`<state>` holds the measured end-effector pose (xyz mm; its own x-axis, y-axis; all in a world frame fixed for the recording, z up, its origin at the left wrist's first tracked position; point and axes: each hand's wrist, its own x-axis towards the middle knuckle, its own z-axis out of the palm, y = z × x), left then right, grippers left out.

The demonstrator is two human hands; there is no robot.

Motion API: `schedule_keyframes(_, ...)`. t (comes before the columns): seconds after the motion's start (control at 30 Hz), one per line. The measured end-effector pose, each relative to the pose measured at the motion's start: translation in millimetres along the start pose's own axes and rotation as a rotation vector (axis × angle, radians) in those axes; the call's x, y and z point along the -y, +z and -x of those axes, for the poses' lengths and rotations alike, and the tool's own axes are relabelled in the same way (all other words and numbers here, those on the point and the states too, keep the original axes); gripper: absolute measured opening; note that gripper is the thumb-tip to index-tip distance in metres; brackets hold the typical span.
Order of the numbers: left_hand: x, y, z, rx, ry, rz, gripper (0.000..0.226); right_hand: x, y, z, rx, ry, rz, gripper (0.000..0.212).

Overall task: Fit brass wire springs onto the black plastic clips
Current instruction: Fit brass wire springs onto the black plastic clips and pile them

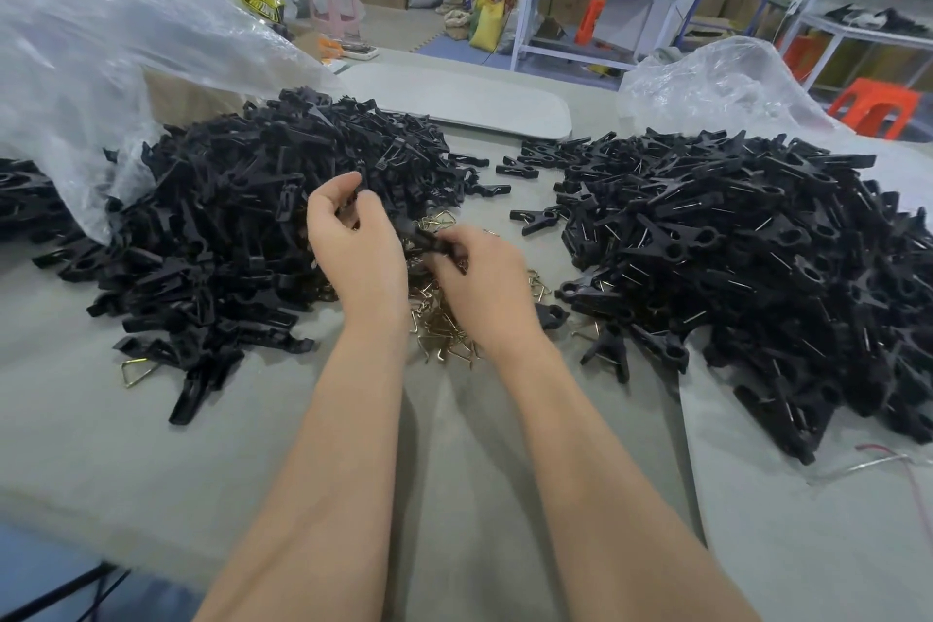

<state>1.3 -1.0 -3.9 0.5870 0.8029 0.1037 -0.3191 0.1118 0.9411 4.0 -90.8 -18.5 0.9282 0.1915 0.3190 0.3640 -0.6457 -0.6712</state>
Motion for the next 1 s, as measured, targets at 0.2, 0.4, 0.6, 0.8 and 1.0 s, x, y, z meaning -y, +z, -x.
schedule_keyframes(0.2, 5.5, 4.4, 11.8, 0.552, 0.018, -0.165, 0.009, -12.6, -34.6, 0.2, -0.013, 0.149, -0.518, 0.011)
schedule_keyframes(0.4, 11.7, 5.9, 13.2, 0.627, 0.044, -0.266, 0.003, -14.9, -33.3, 6.9, 0.045, 0.229, -0.471, 0.028)
schedule_keyframes(0.6, 9.5, 5.6, 12.6, 0.454, -0.145, -0.113, 0.003, -15.4, -31.3, 7.8, 0.017, 0.246, -0.451, 0.02)
schedule_keyframes(0.8, 7.9, 4.7, 8.2, 0.278, -0.107, -0.114, 0.011, -15.4, -20.4, 5.3, 0.051, 0.274, -0.708, 0.008)
schedule_keyframes(1.0, 5.1, 2.5, 4.8, 0.127, -0.009, -0.057, 0.011, -9.5, -7.1, 9.2, 0.06, 0.008, -0.21, 0.033)
